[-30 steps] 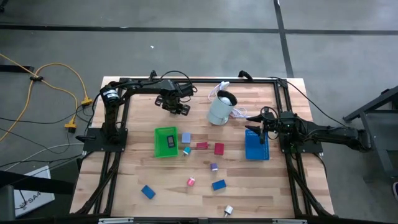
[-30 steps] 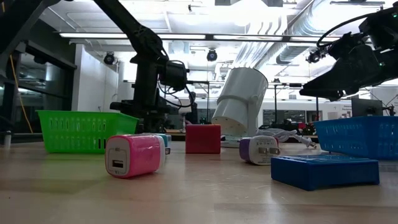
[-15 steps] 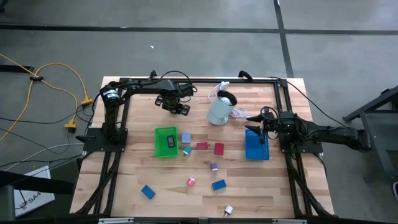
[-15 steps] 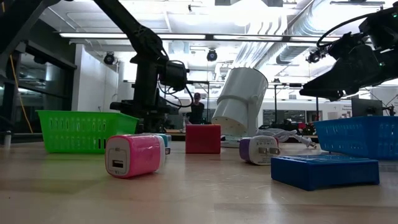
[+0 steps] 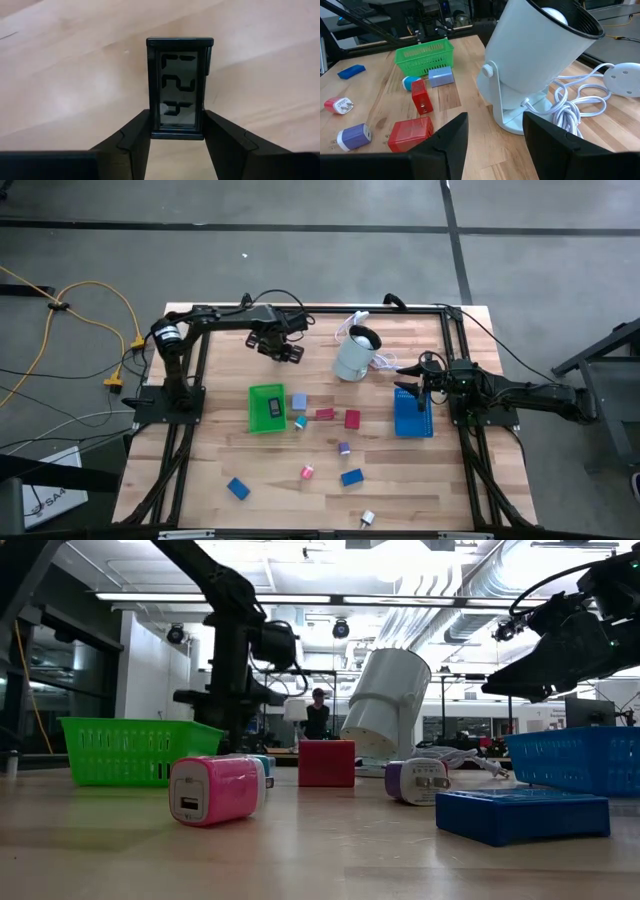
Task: Pick & Place Office items
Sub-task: Put the black digital timer into the green bin
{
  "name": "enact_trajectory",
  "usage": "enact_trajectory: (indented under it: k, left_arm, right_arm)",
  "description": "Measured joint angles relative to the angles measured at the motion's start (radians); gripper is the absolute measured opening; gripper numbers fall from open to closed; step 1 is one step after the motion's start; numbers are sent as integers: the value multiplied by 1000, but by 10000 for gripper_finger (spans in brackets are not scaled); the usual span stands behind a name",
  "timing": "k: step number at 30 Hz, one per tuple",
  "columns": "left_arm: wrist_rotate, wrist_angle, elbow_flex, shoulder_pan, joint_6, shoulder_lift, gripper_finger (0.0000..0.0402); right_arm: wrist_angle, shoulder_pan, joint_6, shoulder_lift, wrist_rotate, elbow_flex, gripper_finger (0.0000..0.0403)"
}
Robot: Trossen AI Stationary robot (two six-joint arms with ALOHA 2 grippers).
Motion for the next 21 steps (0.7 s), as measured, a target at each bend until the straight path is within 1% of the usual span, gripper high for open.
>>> enact_trajectory:
  k: [2, 9, 16, 21]
  left_arm:
    - [-16, -29, 0, 0, -1, -27, 158]
    - [-22, -137, 0, -12, -65, -114, 158]
    - [-81, -192, 0, -66, -133, -205, 158]
    - [-104, -208, 0, -110, -184, -237, 158]
  right_arm:
    - [0, 0, 0, 0, 0, 0, 175]
    - [0, 0, 0, 0, 0, 0, 175]
    - [0, 0, 0, 0, 0, 0, 175]
    - [0, 0, 0, 0, 0, 0, 175]
